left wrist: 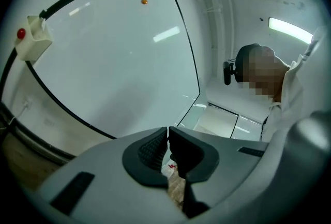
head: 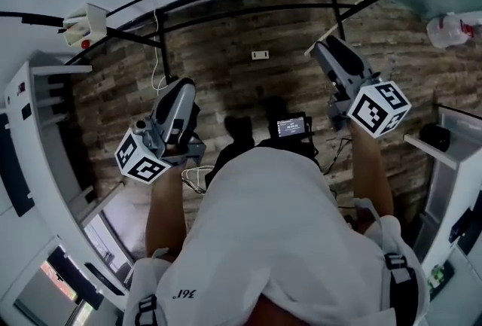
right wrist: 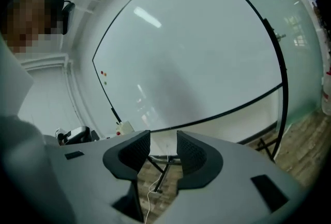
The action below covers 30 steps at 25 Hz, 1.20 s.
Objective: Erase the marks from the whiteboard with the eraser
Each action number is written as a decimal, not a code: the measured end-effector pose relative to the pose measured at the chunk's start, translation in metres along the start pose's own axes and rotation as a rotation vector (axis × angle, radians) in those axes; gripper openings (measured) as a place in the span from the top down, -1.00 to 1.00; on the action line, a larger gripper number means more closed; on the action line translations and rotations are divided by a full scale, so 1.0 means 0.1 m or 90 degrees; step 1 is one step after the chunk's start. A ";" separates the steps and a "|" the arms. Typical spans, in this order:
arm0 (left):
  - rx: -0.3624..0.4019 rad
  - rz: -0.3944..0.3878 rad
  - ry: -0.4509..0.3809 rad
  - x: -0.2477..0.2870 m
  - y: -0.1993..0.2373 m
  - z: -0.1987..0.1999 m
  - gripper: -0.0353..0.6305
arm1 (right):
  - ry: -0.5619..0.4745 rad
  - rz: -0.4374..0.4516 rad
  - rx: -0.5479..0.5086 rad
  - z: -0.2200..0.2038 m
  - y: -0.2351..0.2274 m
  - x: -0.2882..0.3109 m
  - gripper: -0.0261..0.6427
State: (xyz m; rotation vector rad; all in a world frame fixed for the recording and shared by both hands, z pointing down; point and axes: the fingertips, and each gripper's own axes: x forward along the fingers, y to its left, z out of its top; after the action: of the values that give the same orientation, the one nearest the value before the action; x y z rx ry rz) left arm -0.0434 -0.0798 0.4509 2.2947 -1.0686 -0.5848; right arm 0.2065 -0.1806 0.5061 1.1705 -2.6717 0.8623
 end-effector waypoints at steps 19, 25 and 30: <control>-0.021 -0.050 0.036 -0.06 -0.08 -0.27 0.87 | -0.020 0.012 0.049 -0.20 0.37 0.00 0.84; -0.019 -0.063 0.043 -0.17 -0.06 -0.21 0.87 | -0.030 -0.009 0.022 -0.17 0.56 -0.07 0.85; -0.026 -0.074 0.058 -0.28 -0.09 -0.23 0.87 | -0.016 -0.019 0.010 -0.26 0.72 -0.07 0.85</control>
State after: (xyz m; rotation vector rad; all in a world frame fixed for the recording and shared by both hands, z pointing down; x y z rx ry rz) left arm -0.0413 -0.0465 0.4676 2.3350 -0.8781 -0.5374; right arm 0.1577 -0.1229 0.4931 1.2301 -2.6643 0.8708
